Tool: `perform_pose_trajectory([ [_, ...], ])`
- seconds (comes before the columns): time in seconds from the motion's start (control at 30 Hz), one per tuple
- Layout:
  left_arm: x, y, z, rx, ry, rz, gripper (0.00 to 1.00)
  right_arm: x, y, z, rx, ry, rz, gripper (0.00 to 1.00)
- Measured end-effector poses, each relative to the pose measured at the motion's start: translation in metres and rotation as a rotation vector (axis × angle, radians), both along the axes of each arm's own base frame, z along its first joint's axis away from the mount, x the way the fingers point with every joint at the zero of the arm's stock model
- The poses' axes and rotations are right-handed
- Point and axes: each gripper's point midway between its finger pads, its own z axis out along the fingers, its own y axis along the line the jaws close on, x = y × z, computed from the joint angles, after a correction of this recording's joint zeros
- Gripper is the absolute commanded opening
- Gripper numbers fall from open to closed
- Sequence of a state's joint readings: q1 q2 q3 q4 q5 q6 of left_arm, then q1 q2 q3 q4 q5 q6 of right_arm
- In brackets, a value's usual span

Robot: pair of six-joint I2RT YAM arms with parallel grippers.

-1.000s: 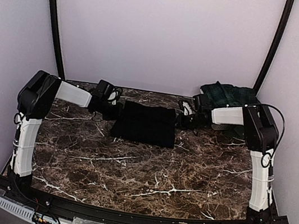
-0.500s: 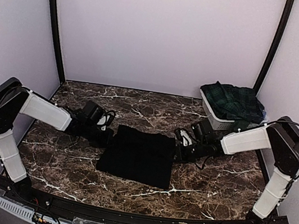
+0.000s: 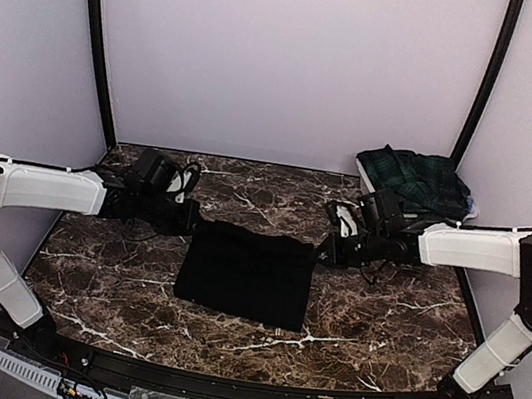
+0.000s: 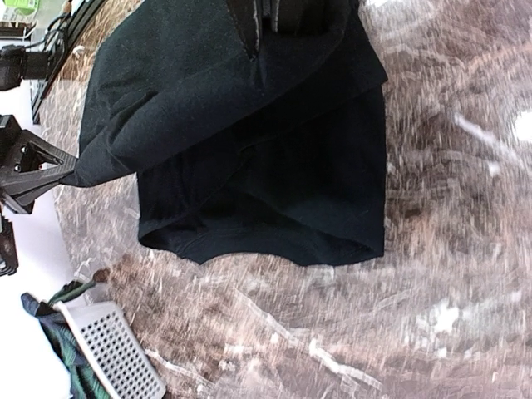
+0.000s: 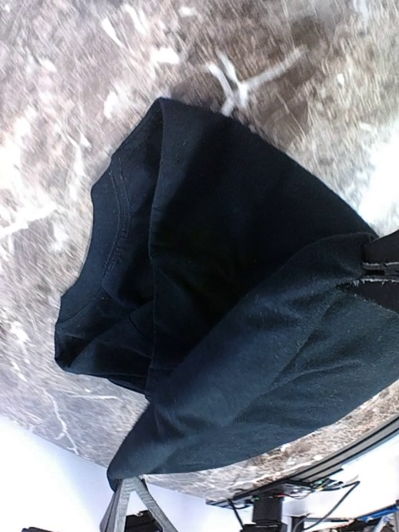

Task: Fold and stack the mixed laundry pile
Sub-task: Fold the 2/3-rectangle-folded T-shirt at the center of the board.

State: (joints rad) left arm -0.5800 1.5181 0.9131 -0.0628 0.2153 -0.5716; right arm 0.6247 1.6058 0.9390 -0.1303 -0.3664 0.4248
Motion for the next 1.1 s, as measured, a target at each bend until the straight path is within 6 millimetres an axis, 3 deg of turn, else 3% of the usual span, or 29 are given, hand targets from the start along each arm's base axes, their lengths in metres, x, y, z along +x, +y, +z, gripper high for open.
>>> perform_pose_trajectory([
  [0.1,0.015,-0.001,0.003,0.002,-0.018,0.007,0.0,0.015,-0.009,0.004,-0.002,-0.018,-0.026,0.0],
  [0.2,0.029,0.001,-0.01,0.015,-0.008,0.017,0.0,0.036,-0.012,0.001,-0.004,-0.026,-0.046,0.0],
  [0.3,0.042,0.002,-0.037,0.039,0.024,0.02,0.0,0.056,-0.007,-0.021,-0.02,-0.011,-0.049,0.0],
  [0.37,0.05,0.0,-0.06,0.059,0.056,0.013,0.0,0.063,-0.004,-0.045,-0.039,0.02,-0.047,0.0],
  [0.47,0.053,-0.003,-0.092,0.075,0.103,-0.003,0.01,0.062,-0.001,-0.075,-0.054,0.071,-0.035,0.0],
  [0.7,0.056,-0.007,-0.091,0.051,0.084,-0.013,0.01,0.062,0.001,-0.074,-0.033,0.046,-0.031,0.0],
  [0.87,0.035,0.002,-0.092,0.047,0.087,-0.021,0.01,0.028,0.005,-0.075,-0.033,0.054,0.001,0.0],
  [0.93,0.018,0.01,-0.092,0.053,0.104,-0.024,0.08,0.001,0.012,-0.076,-0.035,0.071,0.032,0.0],
  [1.07,-0.006,0.021,-0.088,0.072,0.126,-0.031,0.54,-0.043,0.018,-0.078,-0.036,0.11,0.078,0.0],
  [1.1,-0.007,0.023,-0.085,0.077,0.119,-0.03,0.6,-0.048,0.018,-0.078,-0.035,0.116,0.08,0.01],
])
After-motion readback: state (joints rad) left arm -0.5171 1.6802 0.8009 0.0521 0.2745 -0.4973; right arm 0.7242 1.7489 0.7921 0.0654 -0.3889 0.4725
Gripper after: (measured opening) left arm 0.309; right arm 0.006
